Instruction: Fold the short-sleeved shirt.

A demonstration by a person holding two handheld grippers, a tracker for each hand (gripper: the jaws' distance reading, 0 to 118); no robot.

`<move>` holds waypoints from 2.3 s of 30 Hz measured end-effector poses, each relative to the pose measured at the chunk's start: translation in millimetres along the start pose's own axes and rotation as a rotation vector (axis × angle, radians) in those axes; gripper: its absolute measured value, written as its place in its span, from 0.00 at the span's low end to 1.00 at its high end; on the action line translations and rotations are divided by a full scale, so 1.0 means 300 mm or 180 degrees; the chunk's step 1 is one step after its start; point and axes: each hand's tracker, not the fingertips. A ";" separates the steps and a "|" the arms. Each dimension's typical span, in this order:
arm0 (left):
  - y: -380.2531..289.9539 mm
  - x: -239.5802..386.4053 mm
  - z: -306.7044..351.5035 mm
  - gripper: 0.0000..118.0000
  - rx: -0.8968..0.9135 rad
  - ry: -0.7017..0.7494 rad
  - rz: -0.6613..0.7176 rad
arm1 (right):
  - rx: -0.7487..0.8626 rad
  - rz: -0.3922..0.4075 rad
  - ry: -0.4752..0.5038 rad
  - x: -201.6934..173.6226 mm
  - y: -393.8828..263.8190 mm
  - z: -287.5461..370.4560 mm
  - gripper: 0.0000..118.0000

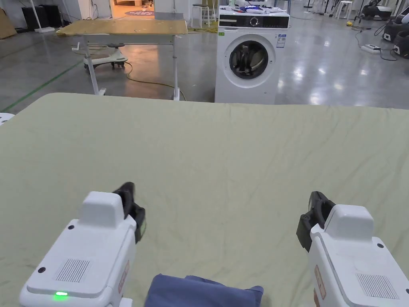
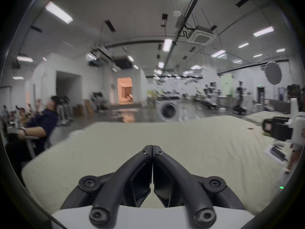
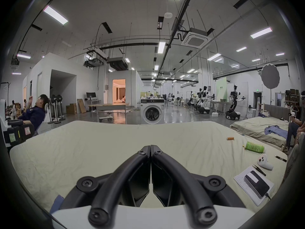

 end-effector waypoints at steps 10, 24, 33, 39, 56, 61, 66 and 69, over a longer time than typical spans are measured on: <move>-0.039 -0.076 -0.018 0.00 -0.0021 0.0286 0.0117 | 0.0091 0.0102 -0.0012 -0.003 0.041 0.006 0.00; -0.158 -0.152 -0.002 0.00 -0.0496 0.0151 0.0177 | -0.1185 0.0347 0.0952 -0.229 -0.356 0.190 0.00; -0.260 -0.203 0.014 0.00 -0.1139 -0.0265 0.0521 | -0.1483 0.0384 0.0739 -0.246 -0.545 0.093 0.00; -0.344 -0.284 -0.042 0.04 -0.1952 -0.1099 0.1296 | -0.1461 0.0361 0.0701 -0.249 -0.547 0.091 0.00; -0.640 -0.256 -0.306 0.75 -0.3299 -0.3173 0.3001 | -0.1479 0.0317 0.0761 -0.234 -0.544 0.091 0.00; -0.663 -0.207 -0.320 0.32 -0.3417 -0.3081 0.2902 | -0.1484 0.0332 0.0765 -0.232 -0.543 0.092 0.00; -0.665 -0.215 -0.291 0.21 -0.3319 -0.2987 0.2921 | -0.1434 0.0426 0.0780 -0.240 -0.550 0.099 0.00; -0.646 -0.218 -0.260 0.17 -0.3177 -0.2937 0.2900 | -0.1426 0.0445 0.0776 -0.243 -0.545 0.098 0.00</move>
